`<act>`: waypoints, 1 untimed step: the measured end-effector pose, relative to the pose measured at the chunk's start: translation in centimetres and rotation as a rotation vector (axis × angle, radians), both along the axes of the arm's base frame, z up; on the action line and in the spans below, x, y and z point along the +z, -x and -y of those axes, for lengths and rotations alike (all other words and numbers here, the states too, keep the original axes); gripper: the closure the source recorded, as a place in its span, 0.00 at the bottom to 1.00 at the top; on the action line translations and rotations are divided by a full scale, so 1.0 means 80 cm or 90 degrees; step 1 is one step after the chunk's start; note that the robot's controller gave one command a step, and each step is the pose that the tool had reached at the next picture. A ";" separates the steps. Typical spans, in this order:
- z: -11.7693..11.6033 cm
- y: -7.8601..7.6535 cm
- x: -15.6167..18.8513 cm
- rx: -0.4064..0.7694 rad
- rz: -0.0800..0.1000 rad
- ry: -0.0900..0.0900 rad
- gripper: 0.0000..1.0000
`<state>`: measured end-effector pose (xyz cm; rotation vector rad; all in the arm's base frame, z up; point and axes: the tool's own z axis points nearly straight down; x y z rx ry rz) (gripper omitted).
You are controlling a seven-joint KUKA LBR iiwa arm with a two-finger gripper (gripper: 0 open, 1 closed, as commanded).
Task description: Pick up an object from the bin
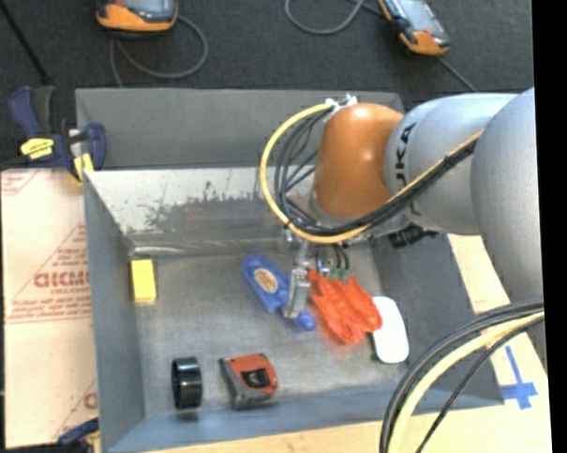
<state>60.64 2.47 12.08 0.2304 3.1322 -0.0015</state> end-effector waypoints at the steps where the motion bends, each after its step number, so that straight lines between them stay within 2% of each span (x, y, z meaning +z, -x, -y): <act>1: -0.007 0.009 0.051 -0.018 0.002 -0.002 0.00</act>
Offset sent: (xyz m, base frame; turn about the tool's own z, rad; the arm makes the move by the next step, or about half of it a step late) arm -0.0117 0.0021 -0.0508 0.1504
